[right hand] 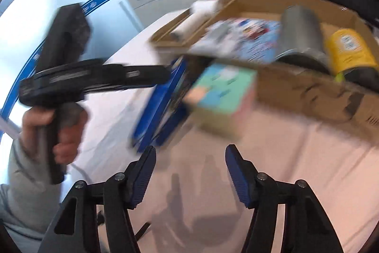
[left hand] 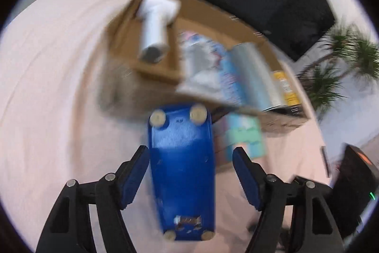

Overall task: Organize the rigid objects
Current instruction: 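Close both tools on the blue stapler and lift it off the table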

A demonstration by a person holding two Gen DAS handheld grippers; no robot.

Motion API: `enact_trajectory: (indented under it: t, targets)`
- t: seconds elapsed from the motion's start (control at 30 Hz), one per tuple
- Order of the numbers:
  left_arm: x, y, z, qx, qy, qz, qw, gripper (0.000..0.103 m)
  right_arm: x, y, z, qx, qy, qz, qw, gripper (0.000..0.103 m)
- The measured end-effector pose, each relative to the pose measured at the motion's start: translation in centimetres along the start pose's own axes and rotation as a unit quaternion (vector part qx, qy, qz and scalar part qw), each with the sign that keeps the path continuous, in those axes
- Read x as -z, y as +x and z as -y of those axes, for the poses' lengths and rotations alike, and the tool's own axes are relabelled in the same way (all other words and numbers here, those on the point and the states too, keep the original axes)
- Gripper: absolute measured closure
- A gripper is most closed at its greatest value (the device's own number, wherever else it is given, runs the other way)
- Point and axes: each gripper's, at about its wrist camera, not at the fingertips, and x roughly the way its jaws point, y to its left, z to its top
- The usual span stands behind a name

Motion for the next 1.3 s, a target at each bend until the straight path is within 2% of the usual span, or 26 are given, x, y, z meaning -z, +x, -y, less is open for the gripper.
enact_trajectory:
  t: [0.07, 0.13, 0.23, 0.37, 0.4, 0.53, 0.63, 0.7, 0.73, 0.8, 0.9, 0.93, 1.0, 1.03, 1.13, 1.23, 1.3]
  targets:
    - [0.5, 0.7, -0.9, 0.031, -0.028, -0.020, 0.9989, 0.031, 0.4, 0.3, -1.7, -0.010, -0.009, 0.006, 1.000, 0.042]
    - [1.0, 1.2, -1.3, 0.023, -0.040, -0.024, 0.9987, 0.033, 0.3, 1.2, -2.6, -0.012, -0.004, 0.007, 1.000, 0.040]
    - [1.3, 1.3, -2.0, 0.026, -0.052, -0.027, 0.9980, 0.037, 0.1, 3.0, -2.6, -0.003, 0.010, -0.013, 1.000, 0.038]
    - [1.6, 0.9, -3.2, 0.016, -0.054, -0.027, 0.9981, 0.063, -0.6, 4.3, -1.7, -0.041, 0.064, -0.028, 0.997, 0.038]
    - [1.9, 0.8, -3.7, 0.019, -0.060, -0.025, 0.9977, 0.064, -0.8, 4.4, -2.0, -0.045, 0.065, -0.026, 0.997, 0.038]
    - [3.1, 0.4, -4.4, 0.066, -0.091, -0.039, 0.9929, 0.065, -1.0, 4.9, -3.3, -0.043, 0.065, -0.016, 0.997, 0.038]
    - [4.6, 0.5, -4.4, 0.117, -0.115, -0.054, 0.9850, 0.065, -0.9, 5.1, -2.9, -0.031, 0.077, -0.009, 0.997, 0.041]
    - [5.3, 0.2, -4.2, 0.128, -0.118, -0.055, 0.9832, 0.065, -0.9, 4.8, -3.0, -0.015, 0.076, -0.005, 0.997, 0.043]
    - [5.6, 0.0, -4.2, 0.135, -0.121, -0.054, 0.9819, 0.065, -0.9, 4.6, -3.0, -0.006, 0.076, -0.002, 0.997, 0.049]
    - [5.9, -0.7, -4.6, 0.145, -0.126, -0.045, 0.9803, 0.067, -0.8, 4.3, -3.3, 0.003, 0.071, 0.002, 0.998, 0.051]
    - [6.1, -2.8, -4.8, 0.125, -0.111, -0.016, 0.9858, 0.066, -1.0, 4.3, -4.9, 0.052, 0.025, 0.002, 0.998, 0.063]
    - [6.1, -3.4, -5.1, 0.120, -0.108, -0.010, 0.9868, 0.066, -1.0, 4.1, -5.3, 0.069, 0.007, 0.003, 0.998, 0.072]
    - [6.1, -4.9, -5.2, 0.110, -0.107, 0.010, 0.9881, 0.066, -0.9, 3.0, -5.6, 0.105, -0.041, 0.005, 0.994, 0.079]
    - [6.2, -5.8, -5.6, 0.106, -0.109, 0.022, 0.9881, 0.066, -0.9, 2.8, -5.9, 0.121, -0.059, 0.006, 0.991, 0.087]
    - [6.5, -7.5, -6.8, 0.090, -0.121, 0.049, 0.9874, 0.066, -0.9, 2.9, -7.9, 0.147, -0.134, -0.007, 0.980, 0.088]
    - [6.8, -8.9, -8.3, 0.078, -0.138, 0.068, 0.9850, 0.066, -0.1, 3.3, -10.0, 0.144, -0.203, -0.005, 0.969, 0.089]
    - [7.5, -9.6, -8.8, 0.071, -0.147, 0.075, 0.9838, 0.066, 0.4, 4.5, -11.1, 0.144, -0.227, -0.002, 0.963, 0.089]
